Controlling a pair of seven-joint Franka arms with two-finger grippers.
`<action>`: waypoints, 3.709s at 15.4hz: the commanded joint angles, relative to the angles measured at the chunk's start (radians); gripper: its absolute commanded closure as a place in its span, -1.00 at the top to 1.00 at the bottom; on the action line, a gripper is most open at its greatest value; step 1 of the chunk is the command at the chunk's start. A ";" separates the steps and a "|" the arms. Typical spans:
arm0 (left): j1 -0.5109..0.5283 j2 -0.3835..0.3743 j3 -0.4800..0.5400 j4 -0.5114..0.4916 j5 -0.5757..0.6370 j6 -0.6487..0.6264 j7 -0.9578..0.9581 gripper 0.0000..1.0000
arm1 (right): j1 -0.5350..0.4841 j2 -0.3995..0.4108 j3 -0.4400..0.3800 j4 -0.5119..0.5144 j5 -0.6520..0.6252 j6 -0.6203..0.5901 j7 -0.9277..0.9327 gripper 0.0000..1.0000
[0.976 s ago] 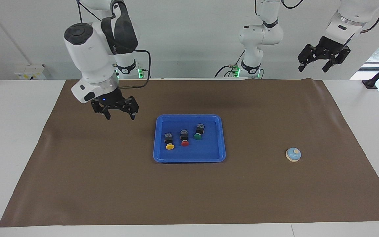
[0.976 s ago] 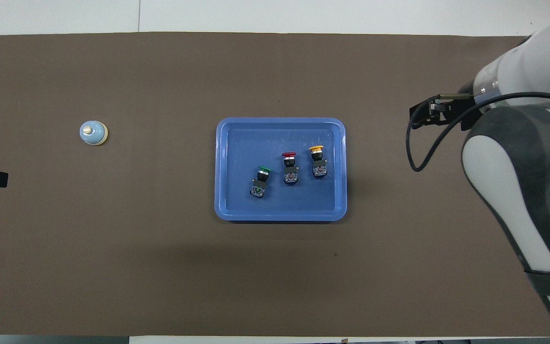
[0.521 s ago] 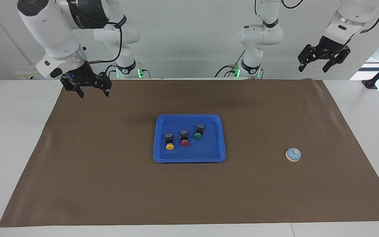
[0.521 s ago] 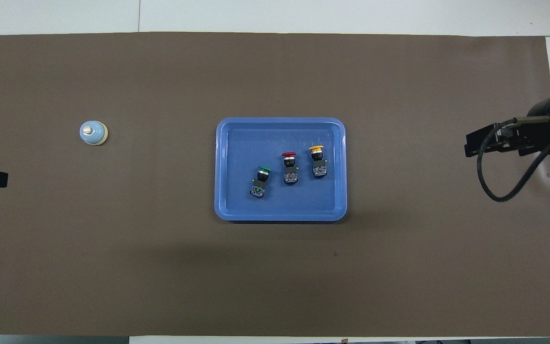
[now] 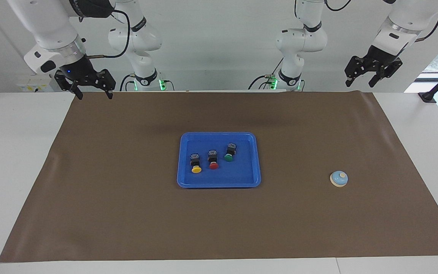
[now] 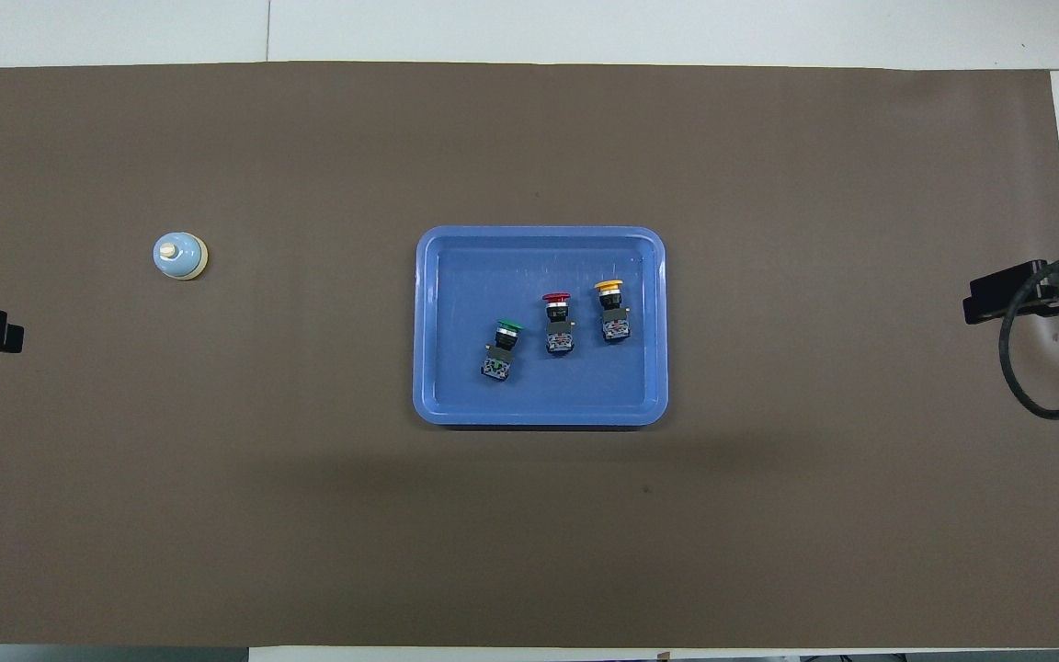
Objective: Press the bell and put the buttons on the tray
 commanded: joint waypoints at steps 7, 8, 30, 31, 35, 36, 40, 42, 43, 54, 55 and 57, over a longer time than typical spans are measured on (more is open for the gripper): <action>-0.023 0.385 0.010 0.018 0.030 0.444 -0.015 -1.00 | -0.010 -0.009 0.011 -0.010 -0.007 0.009 -0.016 1.00; -0.015 0.413 0.011 0.009 0.032 0.488 -0.013 -1.00 | -0.010 -0.010 0.013 -0.016 -0.007 0.002 -0.019 1.00; 0.042 0.476 0.010 -0.171 0.030 0.765 -0.010 -1.00 | -0.011 -0.020 0.013 -0.024 -0.007 -0.001 -0.019 1.00; 0.045 0.483 0.010 -0.172 0.030 0.780 -0.010 -1.00 | -0.011 -0.020 0.013 -0.024 -0.007 -0.001 -0.019 1.00; 0.043 0.505 0.010 -0.201 0.030 0.843 -0.013 -1.00 | -0.011 -0.020 0.013 -0.024 -0.007 -0.001 -0.019 1.00; 0.043 0.505 0.010 -0.212 0.030 0.852 -0.015 -1.00 | -0.011 -0.020 0.013 -0.024 -0.008 -0.001 -0.019 1.00; 0.043 0.507 0.010 -0.205 0.026 0.857 -0.015 -1.00 | -0.011 -0.020 0.013 -0.024 -0.007 -0.001 -0.019 1.00; 0.049 0.488 0.010 -0.125 0.026 0.712 -0.010 -1.00 | -0.011 -0.020 0.013 -0.024 -0.008 -0.001 -0.019 1.00; 0.049 0.462 0.013 -0.087 0.026 0.637 -0.009 -1.00 | -0.011 -0.020 0.013 -0.024 -0.007 -0.001 -0.019 1.00; 0.045 0.037 0.013 -0.031 0.012 0.116 -0.012 0.87 | -0.011 -0.020 0.013 -0.024 -0.007 -0.001 -0.019 1.00; 0.045 0.014 0.011 -0.031 0.012 0.095 -0.012 1.00 | -0.011 -0.020 0.013 -0.024 -0.007 -0.001 -0.019 1.00; 0.045 -0.032 0.011 -0.039 0.010 0.070 -0.012 1.00 | -0.011 -0.020 0.013 -0.024 -0.007 -0.001 -0.019 1.00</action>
